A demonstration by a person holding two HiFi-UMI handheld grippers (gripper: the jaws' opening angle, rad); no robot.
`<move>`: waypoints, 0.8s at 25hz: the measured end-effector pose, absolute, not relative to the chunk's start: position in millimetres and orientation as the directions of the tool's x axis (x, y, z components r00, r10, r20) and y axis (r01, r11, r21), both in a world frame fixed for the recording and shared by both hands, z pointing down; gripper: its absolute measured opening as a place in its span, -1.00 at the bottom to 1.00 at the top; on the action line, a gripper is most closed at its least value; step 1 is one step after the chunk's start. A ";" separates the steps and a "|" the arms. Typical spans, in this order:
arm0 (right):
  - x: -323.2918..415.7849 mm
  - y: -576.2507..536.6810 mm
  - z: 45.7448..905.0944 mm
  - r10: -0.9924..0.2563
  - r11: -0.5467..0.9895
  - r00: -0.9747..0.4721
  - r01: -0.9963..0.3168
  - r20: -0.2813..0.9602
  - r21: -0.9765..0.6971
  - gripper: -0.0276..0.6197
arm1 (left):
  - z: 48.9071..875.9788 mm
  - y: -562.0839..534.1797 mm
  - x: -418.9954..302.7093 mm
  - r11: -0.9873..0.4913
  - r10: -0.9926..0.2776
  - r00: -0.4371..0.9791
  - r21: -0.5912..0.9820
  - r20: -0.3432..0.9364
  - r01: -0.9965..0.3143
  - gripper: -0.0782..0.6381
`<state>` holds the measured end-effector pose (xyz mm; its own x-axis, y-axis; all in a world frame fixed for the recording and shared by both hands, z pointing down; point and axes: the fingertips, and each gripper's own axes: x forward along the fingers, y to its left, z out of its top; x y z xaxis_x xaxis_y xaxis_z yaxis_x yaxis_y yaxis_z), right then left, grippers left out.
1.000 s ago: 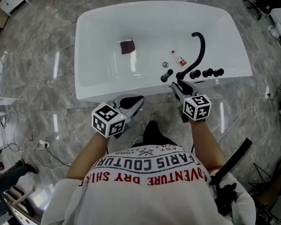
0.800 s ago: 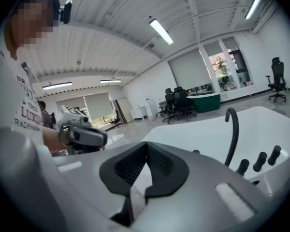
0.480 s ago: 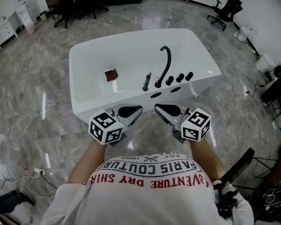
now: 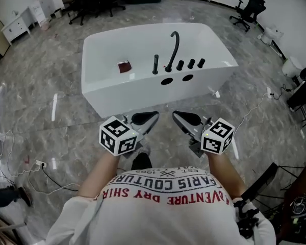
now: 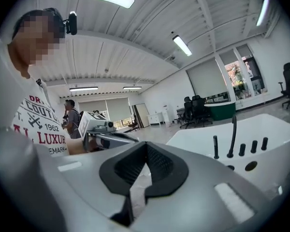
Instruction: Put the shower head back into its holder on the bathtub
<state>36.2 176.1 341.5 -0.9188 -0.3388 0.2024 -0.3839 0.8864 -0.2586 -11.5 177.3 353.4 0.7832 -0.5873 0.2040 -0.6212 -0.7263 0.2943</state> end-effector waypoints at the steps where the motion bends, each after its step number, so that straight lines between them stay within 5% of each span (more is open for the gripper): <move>1: 46.8 196.8 344.9 -0.332 0.886 -0.921 -0.378 0.202 -0.268 -0.91 | 357.7 198.7 -0.9 -0.719 -0.591 0.778 0.298 0.211 -0.627 -0.78; 10: 107.5 347.1 324.9 -0.295 0.899 -0.941 -0.332 0.164 -0.286 -0.91 | 341.0 353.6 64.2 -0.708 -0.605 0.764 0.288 0.223 -0.645 -0.77; 20: 128.3 388.3 321.1 -0.315 0.888 -0.933 -0.354 0.175 -0.292 -0.91 | 332.4 393.0 78.9 -0.708 -0.614 0.754 0.259 0.234 -0.657 -0.77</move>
